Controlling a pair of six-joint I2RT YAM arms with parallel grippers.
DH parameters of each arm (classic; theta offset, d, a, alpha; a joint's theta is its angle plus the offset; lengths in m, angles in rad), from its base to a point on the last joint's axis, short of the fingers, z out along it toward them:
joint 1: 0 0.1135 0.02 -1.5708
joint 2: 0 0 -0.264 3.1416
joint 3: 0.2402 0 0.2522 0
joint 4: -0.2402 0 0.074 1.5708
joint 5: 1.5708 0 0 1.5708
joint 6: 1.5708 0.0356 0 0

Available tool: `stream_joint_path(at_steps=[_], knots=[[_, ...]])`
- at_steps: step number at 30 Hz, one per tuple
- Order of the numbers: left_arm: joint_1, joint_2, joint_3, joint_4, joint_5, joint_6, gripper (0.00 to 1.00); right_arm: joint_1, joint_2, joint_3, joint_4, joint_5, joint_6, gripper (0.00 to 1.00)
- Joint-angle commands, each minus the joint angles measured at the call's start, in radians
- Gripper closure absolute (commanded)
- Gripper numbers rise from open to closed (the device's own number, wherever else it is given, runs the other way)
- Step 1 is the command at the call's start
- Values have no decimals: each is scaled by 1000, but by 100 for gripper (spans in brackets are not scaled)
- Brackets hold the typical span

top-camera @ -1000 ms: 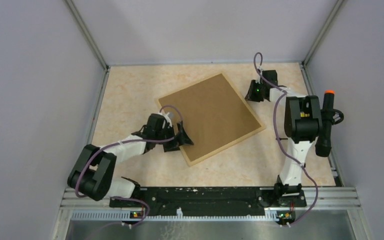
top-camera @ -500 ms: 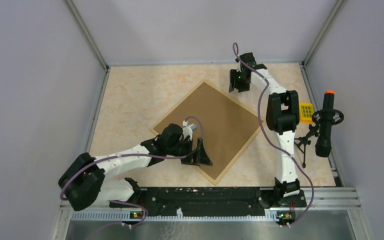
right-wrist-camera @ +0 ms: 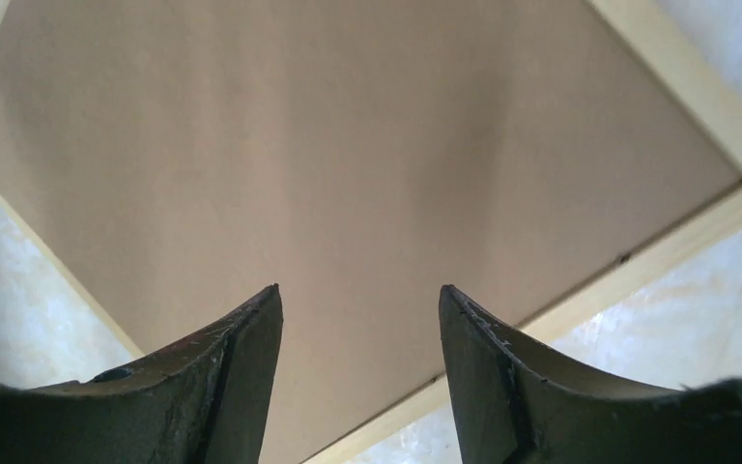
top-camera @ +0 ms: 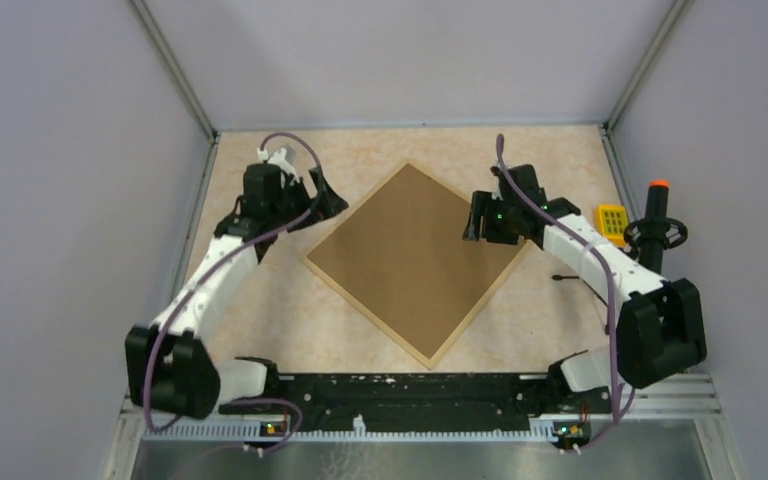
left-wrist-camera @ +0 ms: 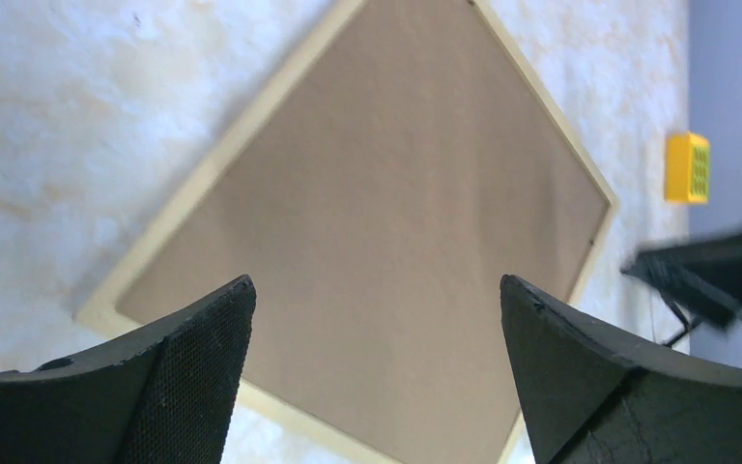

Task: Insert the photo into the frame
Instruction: Adjust the photo frame at the center of the board.

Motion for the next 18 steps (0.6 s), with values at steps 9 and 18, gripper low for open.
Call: stream_joint_path(at_steps=[9,18], knots=[[155,618,243,129,277,112,1,-86,-162,-368,189,40,159,40],[154,577,47,170,357,83,2,-106,-19,-407,365,0,172,41]])
